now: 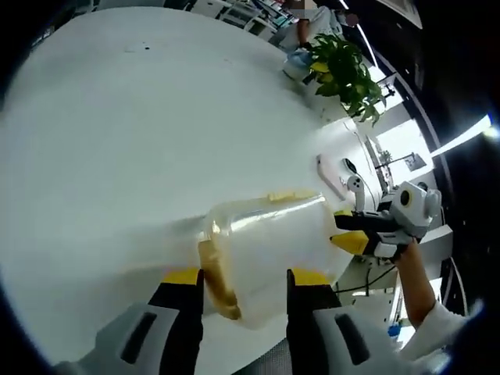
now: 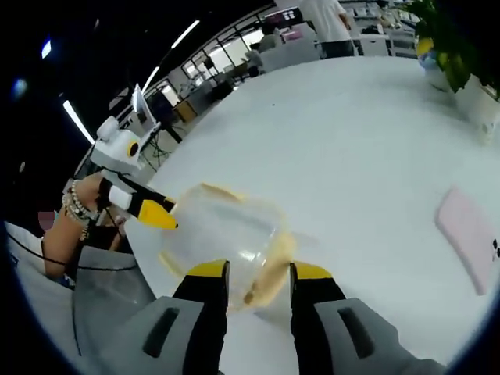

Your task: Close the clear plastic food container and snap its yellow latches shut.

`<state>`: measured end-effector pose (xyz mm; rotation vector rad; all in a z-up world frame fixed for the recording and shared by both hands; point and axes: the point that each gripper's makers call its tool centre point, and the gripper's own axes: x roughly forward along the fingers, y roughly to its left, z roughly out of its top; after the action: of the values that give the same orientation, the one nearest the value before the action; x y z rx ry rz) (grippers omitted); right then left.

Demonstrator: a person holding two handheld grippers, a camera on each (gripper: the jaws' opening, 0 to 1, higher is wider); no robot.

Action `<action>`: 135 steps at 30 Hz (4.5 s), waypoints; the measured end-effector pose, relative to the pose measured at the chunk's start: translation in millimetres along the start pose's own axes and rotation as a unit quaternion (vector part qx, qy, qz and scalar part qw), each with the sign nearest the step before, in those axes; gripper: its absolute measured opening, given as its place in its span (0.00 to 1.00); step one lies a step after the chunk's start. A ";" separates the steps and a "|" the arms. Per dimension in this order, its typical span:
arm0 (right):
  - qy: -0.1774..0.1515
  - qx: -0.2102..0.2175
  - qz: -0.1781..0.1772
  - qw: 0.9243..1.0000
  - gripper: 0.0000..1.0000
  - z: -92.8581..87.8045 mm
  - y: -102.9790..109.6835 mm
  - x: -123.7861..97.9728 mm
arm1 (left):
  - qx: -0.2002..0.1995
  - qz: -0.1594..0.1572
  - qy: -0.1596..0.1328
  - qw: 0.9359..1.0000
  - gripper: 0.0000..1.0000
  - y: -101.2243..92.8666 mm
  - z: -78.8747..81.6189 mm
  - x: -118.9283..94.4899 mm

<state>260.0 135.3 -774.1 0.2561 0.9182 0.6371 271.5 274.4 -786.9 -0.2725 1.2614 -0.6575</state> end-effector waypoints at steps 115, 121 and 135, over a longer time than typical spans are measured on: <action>0.050 -0.279 0.063 0.957 0.03 48.1 56.3 37.2 | 0.580 -0.065 -0.058 0.810 0.27 -85.1 20.8 -3.1; 0.058 -0.281 0.069 0.956 0.00 46.3 57.7 42.7 | 0.600 -0.056 -0.051 0.796 0.22 -83.8 20.1 2.7; 0.058 -0.288 0.060 0.954 0.05 50.7 52.3 50.0 | 0.601 -0.058 -0.036 0.796 0.34 -85.9 7.9 16.7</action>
<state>301.7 210.1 -752.5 -0.2520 0.7929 1.0112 255.2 195.5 -751.8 0.6893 0.5500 -1.4067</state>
